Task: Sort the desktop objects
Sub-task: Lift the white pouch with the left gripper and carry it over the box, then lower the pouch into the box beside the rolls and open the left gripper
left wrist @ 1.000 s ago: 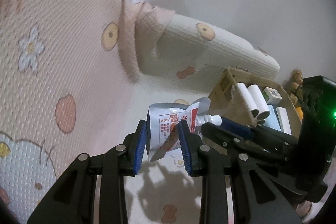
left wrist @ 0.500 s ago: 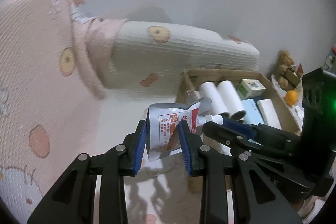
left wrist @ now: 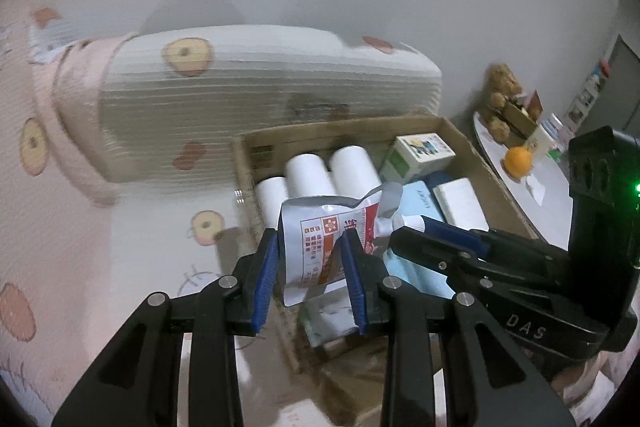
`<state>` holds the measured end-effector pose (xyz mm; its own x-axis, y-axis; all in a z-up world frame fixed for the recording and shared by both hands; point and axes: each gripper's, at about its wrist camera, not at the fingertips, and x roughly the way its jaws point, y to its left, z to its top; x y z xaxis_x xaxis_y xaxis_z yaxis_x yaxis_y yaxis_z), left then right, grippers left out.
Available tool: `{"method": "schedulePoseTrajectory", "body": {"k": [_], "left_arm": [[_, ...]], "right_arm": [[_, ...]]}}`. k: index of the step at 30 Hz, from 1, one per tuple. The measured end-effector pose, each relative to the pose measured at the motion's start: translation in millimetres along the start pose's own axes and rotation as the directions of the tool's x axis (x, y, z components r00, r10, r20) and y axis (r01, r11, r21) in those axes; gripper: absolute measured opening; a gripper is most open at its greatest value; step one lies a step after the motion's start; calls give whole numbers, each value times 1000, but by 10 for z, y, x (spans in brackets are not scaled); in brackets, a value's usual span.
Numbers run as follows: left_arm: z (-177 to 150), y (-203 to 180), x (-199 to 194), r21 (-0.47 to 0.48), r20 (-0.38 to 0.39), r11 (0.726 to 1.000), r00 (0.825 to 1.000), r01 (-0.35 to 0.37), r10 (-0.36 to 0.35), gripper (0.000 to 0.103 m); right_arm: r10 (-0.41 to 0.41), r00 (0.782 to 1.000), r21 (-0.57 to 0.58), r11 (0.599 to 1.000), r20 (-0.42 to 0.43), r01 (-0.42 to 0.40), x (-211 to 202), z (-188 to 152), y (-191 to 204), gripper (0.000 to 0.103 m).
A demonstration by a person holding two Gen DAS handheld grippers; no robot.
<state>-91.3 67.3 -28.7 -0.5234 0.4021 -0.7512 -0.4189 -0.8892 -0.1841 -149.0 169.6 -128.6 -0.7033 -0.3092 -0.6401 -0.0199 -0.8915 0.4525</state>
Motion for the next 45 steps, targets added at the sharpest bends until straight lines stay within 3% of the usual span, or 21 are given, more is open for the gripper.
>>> {"method": "schedulePoseTrajectory", "body": {"k": [11,14,19,23,28,32,35,39,42,45], "left_arm": [[60,-328,343,32,-135,998,990,45,-40,34],[65,-379,462,28,-205,999,978,37,-30,34],[46,-374,790,-37,-363,997,929,63,-72,34],[14,-400,988,-66,-442,996,893,58,-82,34],[-16,-387,1187,-124,-531,992,842,34,-95,34],[-60,-356,1313,-161,-575,987,814,-14,-82,34],[-114,-302,1416,-228,-618,973,778,-39,-114,34],[-126,-337,1427,-200,-613,977,787,-77,-63,34],[-160,-428,1423,-128,-625,986,781,-106,3,34],[-180,-503,1389,-101,-620,989,784,-109,23,34]], "right_arm": [[-88,988,-18,996,-130,86,-104,66,-296,23],[-111,975,-49,993,-193,103,-47,70,-336,23],[-144,931,-98,988,-334,118,97,11,-440,23],[-129,896,-73,991,-424,108,182,-29,-558,23],[-126,865,-61,992,-486,110,281,-76,-667,23],[-109,848,-58,994,-518,92,308,-108,-683,23],[-132,838,-101,991,-530,93,304,-136,-650,23],[-157,830,-146,985,-535,92,290,-157,-612,22],[-127,826,-132,989,-550,65,301,-172,-585,22],[-149,830,-175,983,-537,63,291,-194,-517,22]]}}
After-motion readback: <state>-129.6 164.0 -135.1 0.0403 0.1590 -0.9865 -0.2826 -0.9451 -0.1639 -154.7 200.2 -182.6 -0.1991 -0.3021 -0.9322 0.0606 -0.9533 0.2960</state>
